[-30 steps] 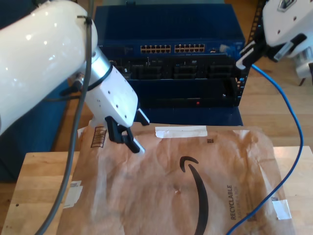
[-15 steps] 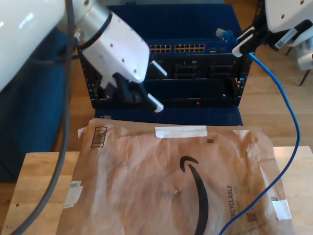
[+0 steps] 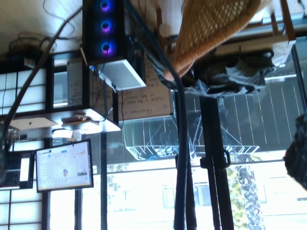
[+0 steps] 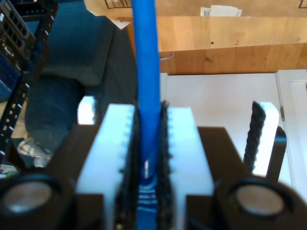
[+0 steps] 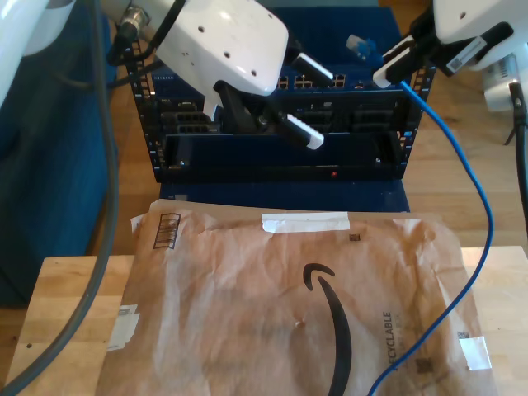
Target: Grab the cable and plug it in
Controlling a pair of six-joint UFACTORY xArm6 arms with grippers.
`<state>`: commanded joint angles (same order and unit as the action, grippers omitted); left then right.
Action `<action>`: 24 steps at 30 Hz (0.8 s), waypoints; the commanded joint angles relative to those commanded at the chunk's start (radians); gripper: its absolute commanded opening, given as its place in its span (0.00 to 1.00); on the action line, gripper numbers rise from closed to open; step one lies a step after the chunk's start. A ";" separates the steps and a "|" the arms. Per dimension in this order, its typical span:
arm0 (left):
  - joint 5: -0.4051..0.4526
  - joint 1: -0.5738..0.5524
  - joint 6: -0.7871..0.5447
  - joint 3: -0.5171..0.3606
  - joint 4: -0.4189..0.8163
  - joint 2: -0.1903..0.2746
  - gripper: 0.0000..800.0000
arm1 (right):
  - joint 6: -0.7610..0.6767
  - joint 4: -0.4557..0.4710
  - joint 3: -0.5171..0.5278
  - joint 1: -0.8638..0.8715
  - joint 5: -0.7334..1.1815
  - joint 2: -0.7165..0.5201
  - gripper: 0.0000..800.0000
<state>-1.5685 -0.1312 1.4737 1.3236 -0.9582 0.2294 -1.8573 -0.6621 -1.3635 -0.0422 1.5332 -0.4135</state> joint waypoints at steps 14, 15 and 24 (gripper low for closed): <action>-0.029 0.034 0.008 0.018 -0.074 0.000 0.99 | 0.000 -0.002 0.072 -0.078 -0.121 0.005 0.01; -0.034 0.034 0.009 0.018 -0.074 0.000 0.98 | 0.000 -0.002 0.072 -0.078 -0.121 0.005 0.01; -0.060 0.074 0.012 0.018 -0.098 0.000 0.90 | 0.005 0.003 0.100 -0.077 -0.121 0.005 0.01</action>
<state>-1.6283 -0.0575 1.4860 1.3420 -1.0564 0.2294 -1.8527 -0.6590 -1.2637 -0.1189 1.4120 -0.4089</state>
